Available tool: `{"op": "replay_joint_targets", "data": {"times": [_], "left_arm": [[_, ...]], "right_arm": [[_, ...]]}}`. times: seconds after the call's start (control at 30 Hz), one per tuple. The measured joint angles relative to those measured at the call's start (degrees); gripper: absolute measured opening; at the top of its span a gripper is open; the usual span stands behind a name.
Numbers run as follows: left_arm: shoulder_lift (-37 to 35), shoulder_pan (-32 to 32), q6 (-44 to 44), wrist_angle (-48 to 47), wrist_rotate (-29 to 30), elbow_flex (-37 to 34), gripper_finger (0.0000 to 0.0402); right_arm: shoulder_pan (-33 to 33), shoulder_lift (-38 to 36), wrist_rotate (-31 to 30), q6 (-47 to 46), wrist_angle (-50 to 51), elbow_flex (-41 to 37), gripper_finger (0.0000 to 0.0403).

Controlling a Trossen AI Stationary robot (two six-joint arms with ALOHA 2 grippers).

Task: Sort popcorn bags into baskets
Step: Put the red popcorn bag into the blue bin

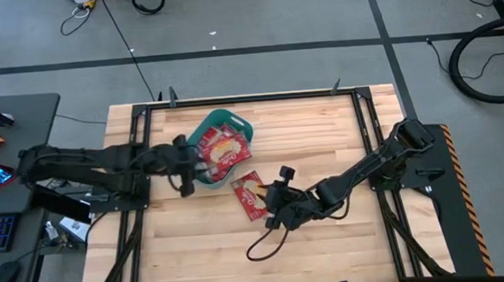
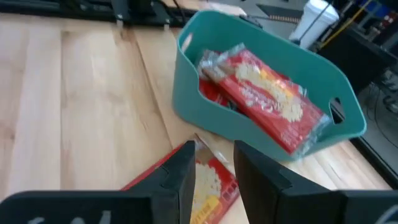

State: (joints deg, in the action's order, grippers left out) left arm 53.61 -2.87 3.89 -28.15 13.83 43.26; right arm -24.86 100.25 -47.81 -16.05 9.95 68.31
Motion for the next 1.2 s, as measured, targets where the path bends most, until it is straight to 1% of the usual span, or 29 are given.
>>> {"op": "replay_joint_targets", "data": {"times": [0.13,0.33,0.47,0.6,0.77,0.93,1.03,1.2], "left_arm": [[-7.28,-2.74,1.30,4.78,-1.77,-4.91,0.0142],[-16.93,-5.70,-0.36,13.43,-1.72,-12.14,0.0142],[-21.36,-6.71,-1.87,22.46,-1.77,-18.70,0.0142],[-24.22,-6.71,-4.83,29.93,-1.89,-23.05,0.0142],[-27.93,-6.69,-8.55,33.26,-4.81,-26.11,0.0142],[-32.96,-6.74,-10.74,33.45,-5.89,-29.04,0.0142],[-36.58,-6.74,-13.55,33.63,-8.31,-31.37,0.0142],[-40.38,-6.74,-20.25,32.60,-19.18,-35.64,0.0142]], "right_arm": [[0.93,0.00,2.03,2.60,-2.91,0.02,0.0115],[3.27,0.51,7.05,3.00,-6.41,0.02,0.0115],[4.36,2.37,8.78,4.48,-9.32,0.38,0.0115],[5.55,5.42,10.55,5.63,-8.90,2.31,0.0115],[6.82,8.75,13.10,5.50,-7.08,6.51,0.0115],[6.95,10.39,12.18,1.55,-2.60,10.82,0.0115],[6.85,11.17,11.41,-0.91,-0.13,12.80,0.0115],[6.62,11.30,11.67,-4.26,0.42,13.29,0.0115]]}}
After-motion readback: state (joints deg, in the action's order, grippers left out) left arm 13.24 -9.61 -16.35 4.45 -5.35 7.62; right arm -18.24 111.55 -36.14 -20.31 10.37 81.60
